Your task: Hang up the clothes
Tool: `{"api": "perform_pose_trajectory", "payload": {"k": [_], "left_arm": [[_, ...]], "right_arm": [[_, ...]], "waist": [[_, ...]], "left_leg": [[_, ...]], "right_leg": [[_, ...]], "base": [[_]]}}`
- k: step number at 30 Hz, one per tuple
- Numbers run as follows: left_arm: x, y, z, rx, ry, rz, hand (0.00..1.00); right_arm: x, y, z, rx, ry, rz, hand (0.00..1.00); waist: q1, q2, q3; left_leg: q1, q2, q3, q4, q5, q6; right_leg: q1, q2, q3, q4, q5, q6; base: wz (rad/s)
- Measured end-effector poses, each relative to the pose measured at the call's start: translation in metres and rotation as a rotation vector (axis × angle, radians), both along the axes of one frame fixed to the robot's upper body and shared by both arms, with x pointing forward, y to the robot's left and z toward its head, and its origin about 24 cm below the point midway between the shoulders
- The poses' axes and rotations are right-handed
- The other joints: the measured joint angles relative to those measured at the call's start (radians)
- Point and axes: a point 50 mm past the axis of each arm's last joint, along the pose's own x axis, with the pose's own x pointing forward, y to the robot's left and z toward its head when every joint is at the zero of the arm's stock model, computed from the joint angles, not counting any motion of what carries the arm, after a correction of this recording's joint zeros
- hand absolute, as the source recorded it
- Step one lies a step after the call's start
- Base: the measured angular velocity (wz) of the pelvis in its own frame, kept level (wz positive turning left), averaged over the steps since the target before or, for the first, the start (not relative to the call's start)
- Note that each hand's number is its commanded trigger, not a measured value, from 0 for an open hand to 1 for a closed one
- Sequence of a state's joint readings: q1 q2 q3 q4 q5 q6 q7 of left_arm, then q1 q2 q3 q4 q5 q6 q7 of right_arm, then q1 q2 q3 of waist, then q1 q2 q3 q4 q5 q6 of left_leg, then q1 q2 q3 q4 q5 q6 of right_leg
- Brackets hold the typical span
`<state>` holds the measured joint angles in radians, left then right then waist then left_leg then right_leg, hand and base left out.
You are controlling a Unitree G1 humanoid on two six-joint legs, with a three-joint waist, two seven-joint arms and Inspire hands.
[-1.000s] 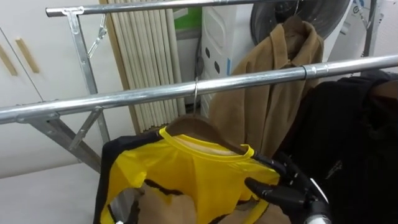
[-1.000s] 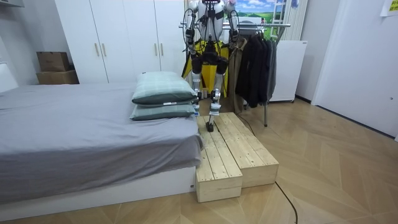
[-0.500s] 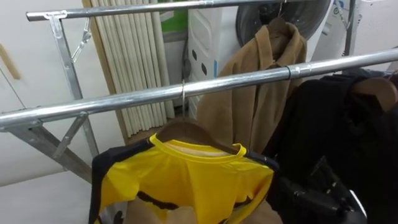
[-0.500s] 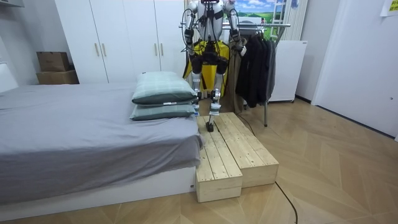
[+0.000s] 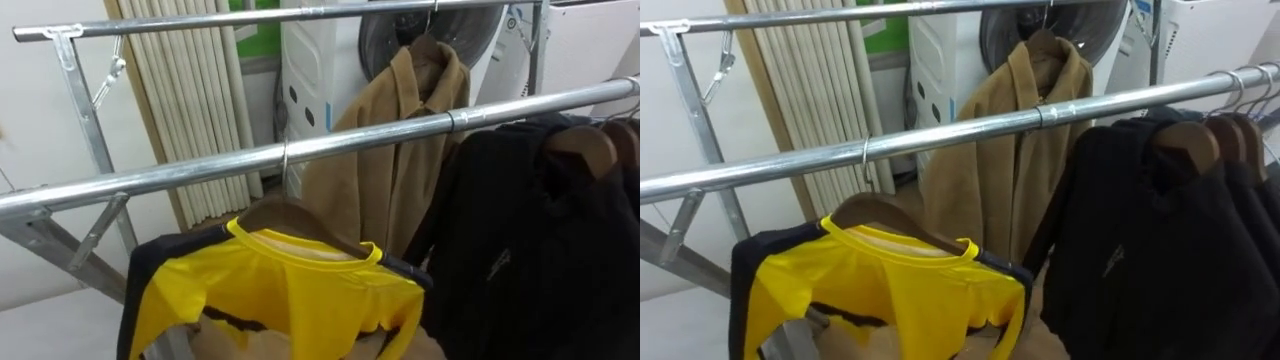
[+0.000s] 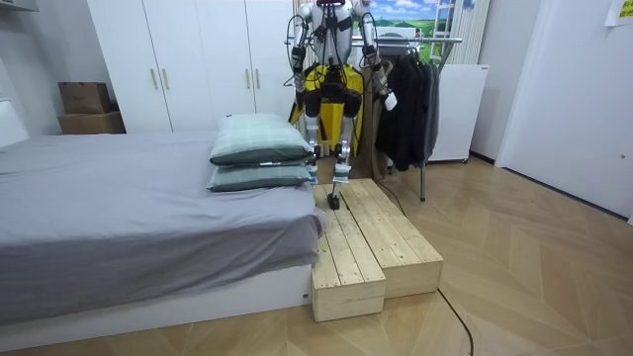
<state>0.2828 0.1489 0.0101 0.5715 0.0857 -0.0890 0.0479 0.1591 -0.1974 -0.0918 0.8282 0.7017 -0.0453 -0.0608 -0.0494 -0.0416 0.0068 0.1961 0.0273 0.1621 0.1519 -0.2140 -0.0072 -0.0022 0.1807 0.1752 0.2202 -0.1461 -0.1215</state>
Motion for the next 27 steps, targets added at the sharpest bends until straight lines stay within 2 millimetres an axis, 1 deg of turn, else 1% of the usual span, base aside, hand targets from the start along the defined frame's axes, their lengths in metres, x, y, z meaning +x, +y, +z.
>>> {"api": "perform_pose_trajectory", "payload": {"k": [4,6,10,12,13,15,16,17,18,19,20,21,22,23,25,27], "left_arm": [[-0.011,0.006,-0.002,0.009,0.026,0.03,0.0],[-0.017,0.008,-0.008,0.011,0.059,0.042,0.0],[-0.03,0.008,-0.019,0.005,0.129,0.054,0.0],[-0.041,0.009,-0.026,0.006,0.18,0.067,0.0],[-0.044,0.009,-0.028,0.004,0.195,0.071,0.0],[-0.058,0.01,-0.036,-0.001,0.268,0.092,0.0],[-0.06,0.011,-0.038,-0.003,0.282,0.098,0.0],[-0.065,0.011,-0.04,-0.004,0.305,0.109,0.0],[-0.07,0.012,-0.041,-0.005,0.325,0.122,0.0],[-0.071,0.013,-0.042,-0.004,0.334,0.128,0.0],[-0.076,0.014,-0.043,-0.002,0.35,0.139,0.0],[-0.079,0.016,-0.044,-0.001,0.362,0.15,0.0],[-0.08,0.016,-0.044,0.0,0.365,0.155,0.0],[-0.084,0.018,-0.045,0.003,0.377,0.165,0.0],[-0.09,0.021,-0.046,0.004,0.399,0.192,0.0],[-0.101,0.022,-0.048,0.01,0.438,0.215,0.0]], "right_arm": [[-0.017,0.004,-0.007,0.056,0.013,0.036,0.0],[-0.025,0.006,-0.011,0.093,0.021,0.062,0.0],[-0.039,0.012,-0.02,0.142,0.08,0.097,0.0],[-0.052,0.016,-0.026,0.168,0.13,0.11,0.0],[-0.055,0.016,-0.027,0.17,0.145,0.121,0.0],[-0.068,0.019,-0.031,0.183,0.203,0.156,0.0],[-0.071,0.019,-0.032,0.187,0.215,0.161,0.0],[-0.076,0.021,-0.033,0.194,0.232,0.16,0.0],[-0.082,0.022,-0.035,0.205,0.25,0.155,0.0],[-0.082,0.022,-0.035,0.208,0.252,0.154,0.0],[-0.089,0.024,-0.036,0.22,0.264,0.148,0.0],[-0.093,0.026,-0.036,0.23,0.269,0.148,0.0],[-0.094,0.028,-0.037,0.236,0.27,0.149,0.0],[-0.096,0.03,-0.038,0.244,0.276,0.162,0.0],[-0.098,0.033,-0.038,0.245,0.293,0.189,0.0],[-0.103,0.033,-0.039,0.242,0.328,0.213,0.0]], "waist": [[0.005,0.0,-0.0002],[0.007,0.001,-0.0012],[0.006,0.003,-0.001],[0.007,0.004,-0.001],[0.008,0.005,-0.001],[0.008,0.008,-0.0001],[0.008,0.009,-0.0007],[0.007,0.011,0.0008],[0.005,0.014,0.0023],[0.005,0.014,0.0023],[0.005,0.015,0.0024],[0.004,0.015,0.0029],[0.004,0.017,0.0041],[0.004,0.017,0.0038],[0.002,0.021,-0.0045],[0.008,0.022,-0.0094]], "left_leg": [[-0.004,0.001,0.0,0.0,0.0,0.0],[-0.002,0.001,0.0,0.0,0.0,0.0],[0.001,0.001,0.006,-0.003,-0.002,-0.002],[0.001,0.001,0.006,-0.007,-0.002,-0.002],[0.001,0.0,0.004,-0.007,-0.002,-0.002],[0.005,-0.001,0.003,-0.007,-0.002,-0.002],[0.006,-0.002,0.003,-0.007,-0.002,-0.002],[0.006,-0.002,0.004,-0.007,-0.003,-0.001],[0.006,-0.002,0.004,-0.007,-0.005,-0.001],[0.006,-0.002,0.004,-0.007,-0.006,-0.001],[0.006,-0.002,0.004,-0.007,-0.007,0.0],[0.005,-0.002,0.003,-0.007,-0.008,0.0],[0.004,-0.003,0.003,-0.007,-0.009,0.002],[0.001,-0.005,0.003,-0.007,-0.015,0.002],[-0.009,-0.003,0.003,-0.005,-0.021,0.003],[-0.009,-0.004,-0.001,0.0,-0.021,0.003]], "right_leg": [[0.0,0.0,0.001,0.0,0.0,0.0],[0.002,0.0,0.001,0.0,0.0,0.0],[0.005,0.0,0.0,-0.003,-0.007,0.011],[0.005,0.0,0.003,-0.008,-0.007,0.011],[0.006,0.0,0.004,-0.009,-0.006,0.01],[0.006,0.0,0.007,0.001,-0.005,0.008],[0.006,0.0,0.007,0.001,-0.005,0.008],[0.005,0.0,0.007,0.001,-0.005,0.008],[0.005,0.0,0.004,0.001,-0.005,0.008],[0.004,0.0,0.0,0.001,-0.005,0.008],[0.004,-0.001,-0.003,0.0,-0.005,0.007],[0.003,-0.004,-0.016,0.0,-0.006,0.006],[0.003,-0.004,-0.016,0.0,-0.008,0.002],[-0.002,-0.004,-0.015,0.0,-0.009,-0.032],[-0.013,-0.001,-0.013,0.001,-0.009,-0.036],[-0.007,0.001,0.001,0.01,-0.007,-0.038]], "base": [[0.01],[0.0],[0.0],[0.0],[0.0],[-0.02],[-0.07],[-0.06],[-0.04],[0.0],[0.06],[0.07],[0.0],[-0.04],[-0.06],[-0.12]]}}
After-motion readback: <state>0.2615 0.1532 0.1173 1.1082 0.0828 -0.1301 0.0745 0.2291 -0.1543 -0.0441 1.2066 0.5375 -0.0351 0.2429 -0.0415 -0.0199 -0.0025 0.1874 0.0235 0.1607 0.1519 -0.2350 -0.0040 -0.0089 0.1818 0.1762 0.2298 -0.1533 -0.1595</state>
